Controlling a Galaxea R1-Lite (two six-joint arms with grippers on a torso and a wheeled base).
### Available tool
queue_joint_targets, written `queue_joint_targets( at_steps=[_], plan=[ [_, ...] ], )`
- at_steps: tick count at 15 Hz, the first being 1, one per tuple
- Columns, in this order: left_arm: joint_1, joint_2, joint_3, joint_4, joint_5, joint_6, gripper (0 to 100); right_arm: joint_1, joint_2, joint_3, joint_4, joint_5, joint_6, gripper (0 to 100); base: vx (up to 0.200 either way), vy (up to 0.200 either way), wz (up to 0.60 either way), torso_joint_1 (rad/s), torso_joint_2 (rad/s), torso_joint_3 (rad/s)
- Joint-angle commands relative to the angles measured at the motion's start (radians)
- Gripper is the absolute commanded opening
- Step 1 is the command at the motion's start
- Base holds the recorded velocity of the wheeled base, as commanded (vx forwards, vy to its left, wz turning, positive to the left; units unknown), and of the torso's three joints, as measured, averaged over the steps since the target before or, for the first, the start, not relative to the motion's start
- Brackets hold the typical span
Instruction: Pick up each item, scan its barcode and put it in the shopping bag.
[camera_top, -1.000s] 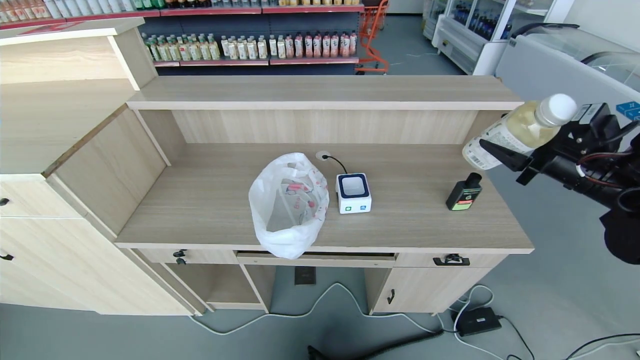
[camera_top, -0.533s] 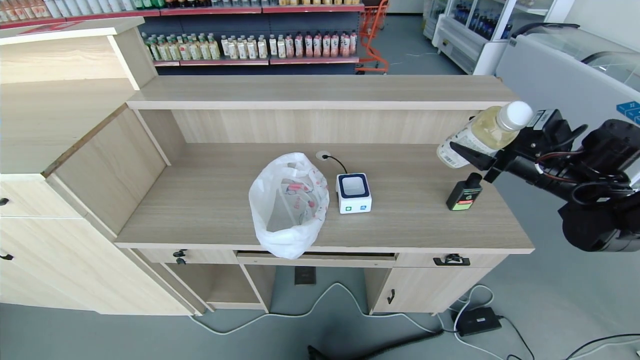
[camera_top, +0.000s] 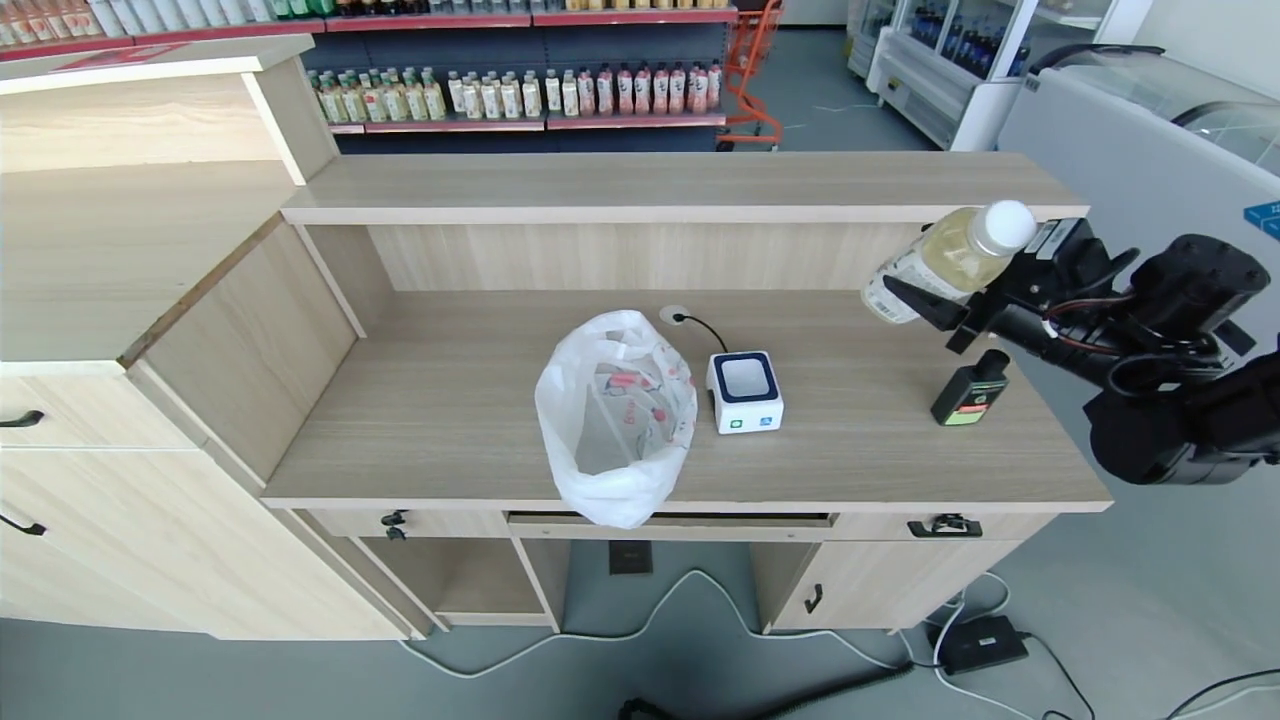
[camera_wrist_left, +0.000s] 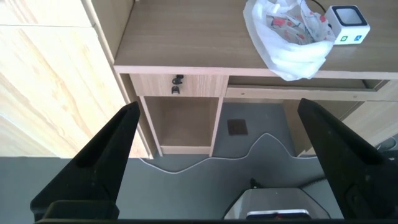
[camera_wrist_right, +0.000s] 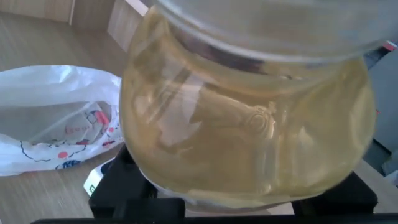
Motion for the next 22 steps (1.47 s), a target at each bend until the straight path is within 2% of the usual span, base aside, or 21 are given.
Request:
queue_joint_targets(
  at_steps=[1,3,5,9,19,22],
  plan=[
    [0.0,0.0,0.0,-0.001,0.0,0.0,100,0.013,0.067,-0.067,0.003,0.003,-0.014,0,0.0,0.2,0.0,-0.002,0.0,0.007],
    [0.0,0.0,0.001,-0.001,0.0,0.0,100,0.02,0.158,-0.209,0.015,0.005,-0.028,0,0.0,0.0,0.0,0.0,0.0,0.0],
    [0.0,0.0,0.003,-0.006,0.006,-0.003,100,0.033,0.21,-0.287,0.032,0.005,-0.034,0,0.0,0.0,0.0,0.0,0.0,0.0],
    [0.0,0.0,0.003,-0.006,0.006,-0.003,100,0.04,0.267,-0.294,0.041,0.005,-0.111,0,0.0,0.0,0.0,0.0,0.0,0.0],
    [0.0,0.0,0.003,-0.006,0.006,-0.003,100,0.076,0.342,-0.302,0.04,0.005,-0.195,0,0.0,0.0,0.0,0.0,0.0,0.0],
    [0.0,0.0,0.003,-0.006,0.006,-0.003,100,0.085,0.374,-0.354,0.04,0.009,-0.216,0,0.0,0.0,0.0,0.0,0.0,0.0]
  ],
)
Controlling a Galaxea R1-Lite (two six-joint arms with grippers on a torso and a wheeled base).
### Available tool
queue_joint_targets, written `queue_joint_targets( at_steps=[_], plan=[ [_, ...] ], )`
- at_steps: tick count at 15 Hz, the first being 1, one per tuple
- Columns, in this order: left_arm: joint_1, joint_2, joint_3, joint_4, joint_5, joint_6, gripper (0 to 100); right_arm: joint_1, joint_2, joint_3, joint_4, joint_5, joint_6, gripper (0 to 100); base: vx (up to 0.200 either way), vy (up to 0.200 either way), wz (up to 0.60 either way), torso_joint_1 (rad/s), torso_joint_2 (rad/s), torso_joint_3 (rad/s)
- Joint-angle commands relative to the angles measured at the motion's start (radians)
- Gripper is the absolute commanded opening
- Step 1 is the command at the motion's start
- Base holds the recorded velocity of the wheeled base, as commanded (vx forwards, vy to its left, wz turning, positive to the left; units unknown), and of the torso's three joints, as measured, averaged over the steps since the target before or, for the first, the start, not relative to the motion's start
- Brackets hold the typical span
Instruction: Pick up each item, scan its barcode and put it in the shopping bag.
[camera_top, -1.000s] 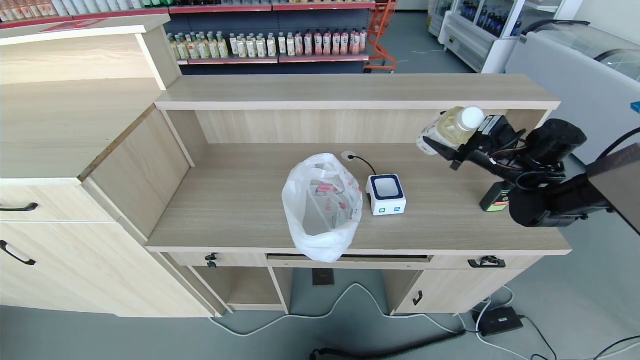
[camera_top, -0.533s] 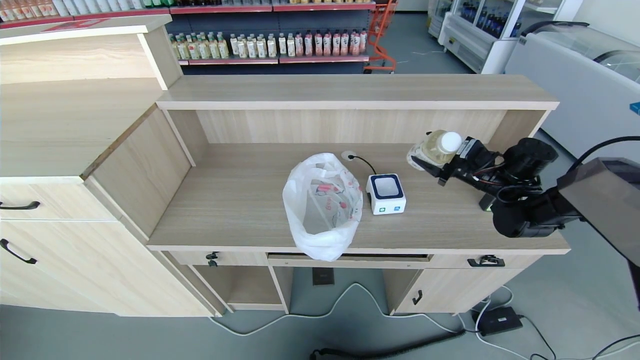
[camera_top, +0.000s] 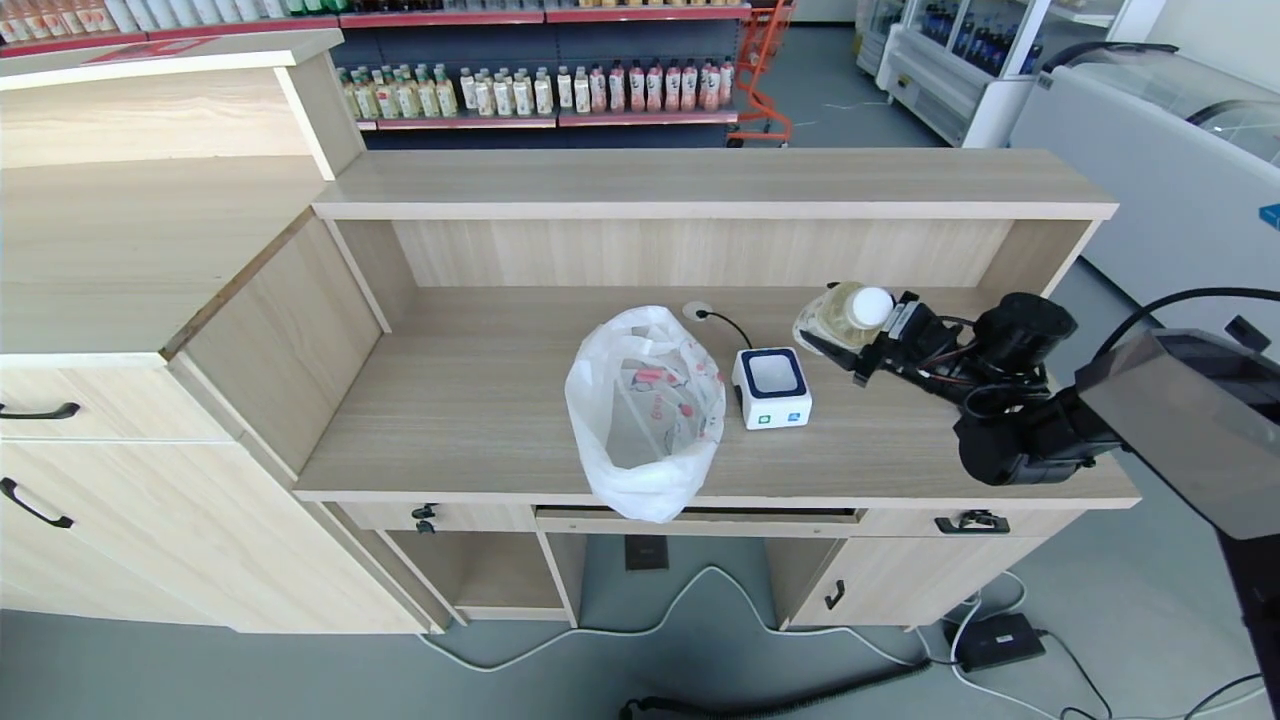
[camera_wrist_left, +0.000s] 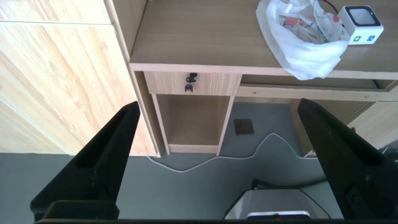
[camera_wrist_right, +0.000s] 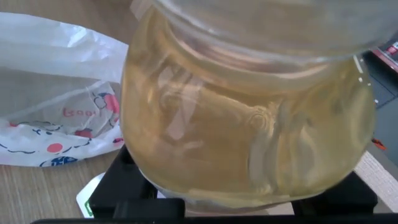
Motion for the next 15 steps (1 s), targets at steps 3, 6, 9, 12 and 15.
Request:
queue_joint_targets(
  at_steps=[3,6,9,12,15],
  plan=[
    [0.0,0.0,0.0,0.0,0.0,0.0,100,-0.012,0.069,-0.092,0.001,0.028,-0.011,0,0.0,0.0,0.0,0.0,0.0,0.0],
    [0.0,0.0,0.0,0.0,0.0,0.0,100,-0.024,0.112,-0.147,0.009,0.067,-0.01,0,0.0,0.0,0.0,0.0,0.0,0.0],
    [0.0,0.0,0.0,0.0,0.0,0.0,100,-0.027,0.146,-0.215,0.038,0.074,-0.01,0,0.0,0.0,0.0,0.0,0.0,0.0],
    [0.0,0.0,0.0,0.0,0.0,0.0,100,-0.027,0.203,-0.325,0.078,0.103,-0.008,0,0.0,0.0,0.0,0.0,0.0,0.0],
    [0.0,0.0,0.0,0.0,0.0,0.0,100,-0.027,0.241,-0.407,0.13,0.121,-0.008,0,0.0,0.0,0.0,0.0,0.0,0.0]
  ],
)
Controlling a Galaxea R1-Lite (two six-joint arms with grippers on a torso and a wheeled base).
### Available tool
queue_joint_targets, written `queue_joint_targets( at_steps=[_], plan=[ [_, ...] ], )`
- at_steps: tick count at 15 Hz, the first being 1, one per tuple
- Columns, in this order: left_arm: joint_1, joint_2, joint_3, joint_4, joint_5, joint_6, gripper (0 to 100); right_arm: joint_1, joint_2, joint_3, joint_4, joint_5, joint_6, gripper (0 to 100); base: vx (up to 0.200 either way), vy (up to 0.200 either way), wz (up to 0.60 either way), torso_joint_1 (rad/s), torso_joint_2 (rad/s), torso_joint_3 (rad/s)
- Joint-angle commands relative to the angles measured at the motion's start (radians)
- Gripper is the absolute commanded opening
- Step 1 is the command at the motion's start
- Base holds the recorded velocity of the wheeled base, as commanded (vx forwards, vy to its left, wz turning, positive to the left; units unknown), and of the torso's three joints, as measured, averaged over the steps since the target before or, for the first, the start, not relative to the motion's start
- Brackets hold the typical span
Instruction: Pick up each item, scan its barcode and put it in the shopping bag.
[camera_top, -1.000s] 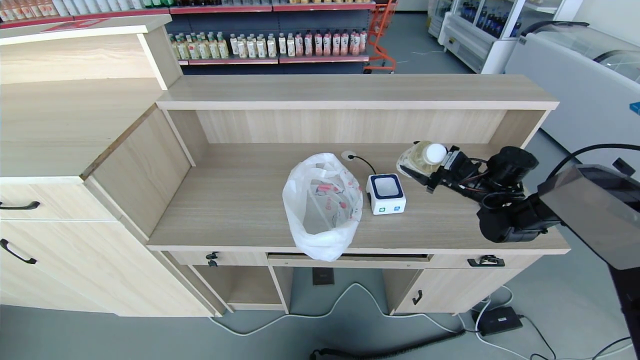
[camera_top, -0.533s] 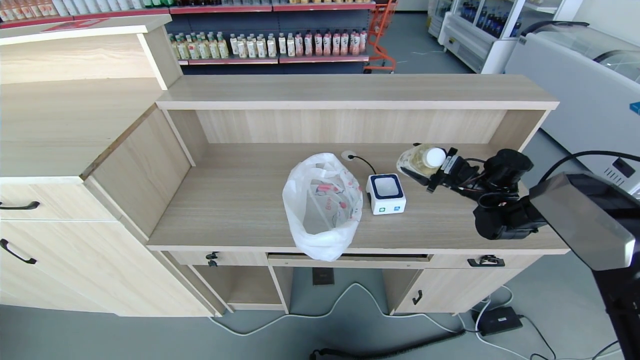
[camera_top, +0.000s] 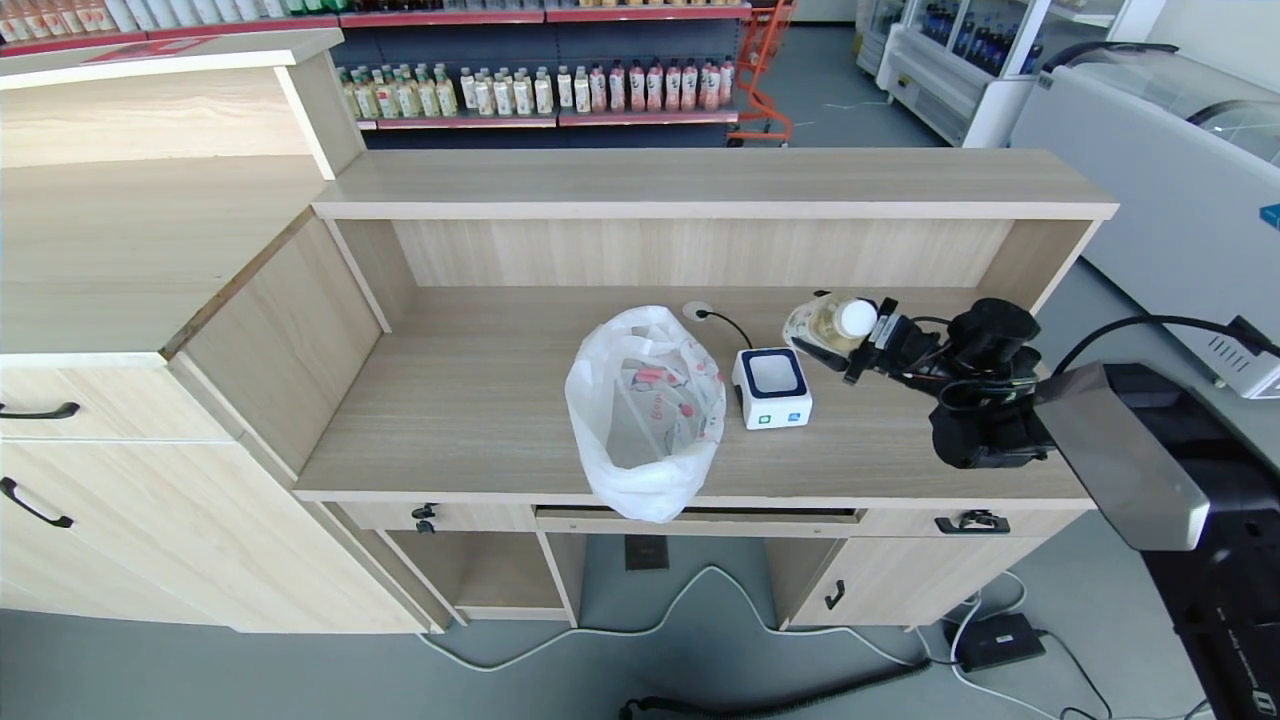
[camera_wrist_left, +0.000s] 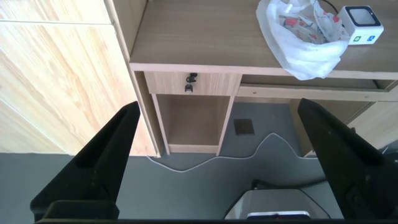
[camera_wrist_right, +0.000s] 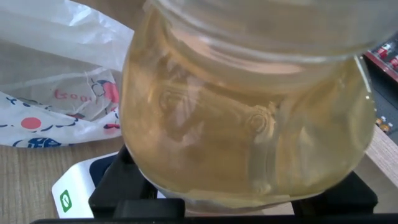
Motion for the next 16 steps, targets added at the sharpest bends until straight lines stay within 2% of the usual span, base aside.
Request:
queue_joint_targets(
  at_steps=[1,8,13,16],
  plan=[
    [0.0,0.0,0.0,0.0,0.0,0.0,100,0.0,0.047,-0.065,0.02,0.007,-0.002,0,0.0,0.0,0.0,0.0,0.0,0.0],
    [0.0,0.0,0.0,0.0,0.0,0.0,100,0.005,0.096,-0.116,0.029,0.027,0.0,0,0.0,0.0,0.0,0.0,0.0,0.0],
    [0.0,0.0,0.0,0.0,0.0,0.0,100,0.017,0.138,-0.202,0.063,0.041,-0.002,0,0.0,0.0,0.0,0.0,0.0,0.0],
    [0.0,0.0,0.0,0.0,0.0,0.0,100,0.017,0.162,-0.202,0.086,0.049,-0.002,0,0.0,0.0,0.0,0.0,0.0,0.0]
  ],
)
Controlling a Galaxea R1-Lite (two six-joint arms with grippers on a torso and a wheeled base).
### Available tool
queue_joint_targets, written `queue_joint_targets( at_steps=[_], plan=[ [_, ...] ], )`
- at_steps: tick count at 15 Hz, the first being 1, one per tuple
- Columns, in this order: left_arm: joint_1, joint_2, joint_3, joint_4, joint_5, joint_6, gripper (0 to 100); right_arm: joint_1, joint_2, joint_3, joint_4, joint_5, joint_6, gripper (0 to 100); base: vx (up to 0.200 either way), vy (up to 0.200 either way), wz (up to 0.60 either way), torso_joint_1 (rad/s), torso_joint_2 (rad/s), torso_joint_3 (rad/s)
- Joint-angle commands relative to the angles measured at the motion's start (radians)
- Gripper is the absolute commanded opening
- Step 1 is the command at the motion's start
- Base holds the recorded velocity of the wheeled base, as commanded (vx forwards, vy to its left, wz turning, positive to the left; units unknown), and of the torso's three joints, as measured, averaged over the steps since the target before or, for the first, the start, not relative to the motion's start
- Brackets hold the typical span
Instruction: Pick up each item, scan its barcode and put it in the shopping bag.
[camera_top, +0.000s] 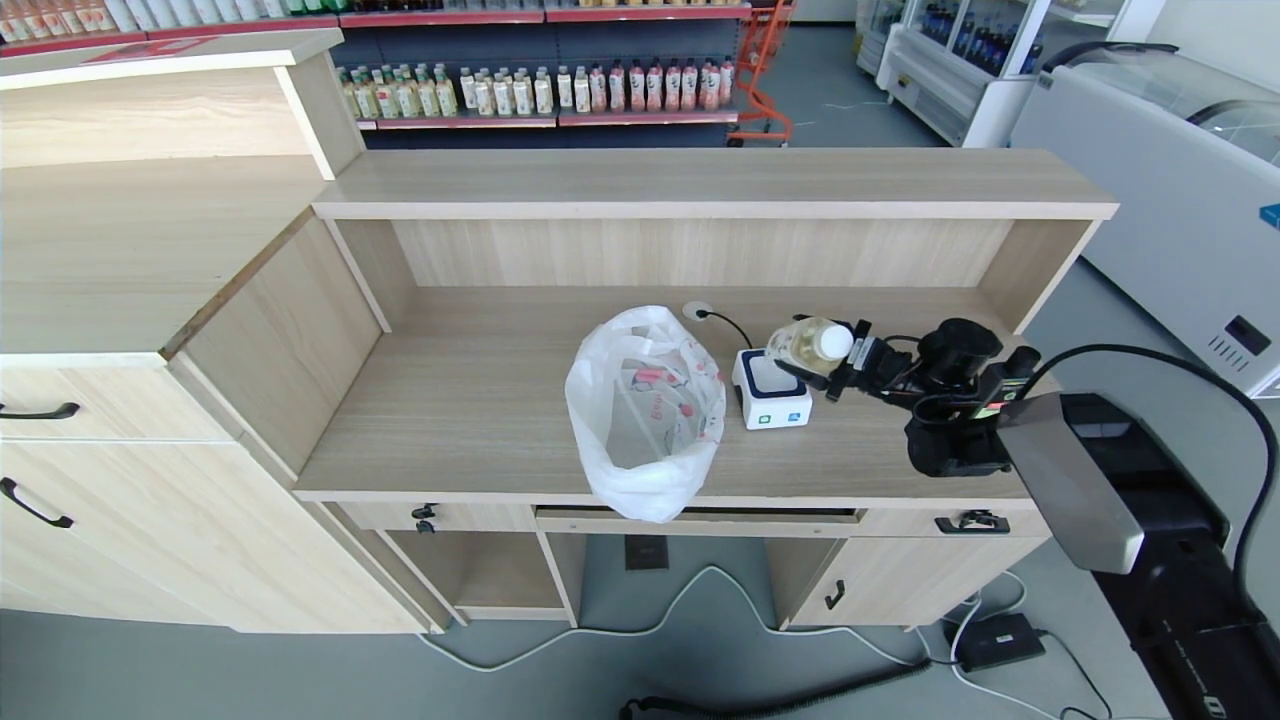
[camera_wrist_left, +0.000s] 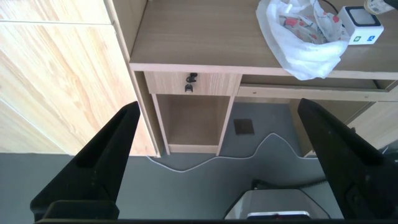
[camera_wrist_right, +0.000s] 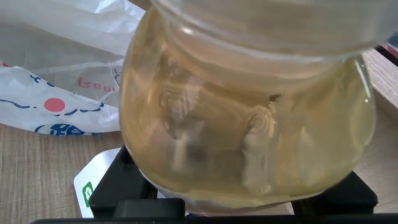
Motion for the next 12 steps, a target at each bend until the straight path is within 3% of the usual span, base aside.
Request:
queue_joint_targets(
  at_steps=[1,12],
  plan=[
    [0.0,0.0,0.0,0.0,0.0,0.0,100,0.001,0.019,-0.002,0.004,0.001,0.0,0,0.0,0.0,0.0,0.0,0.0,0.0],
    [0.0,0.0,0.0,0.0,0.0,0.0,100,-0.007,-0.055,-0.002,0.064,0.001,0.021,0,0.0,0.0,0.0,0.0,0.0,0.0]
  ],
)
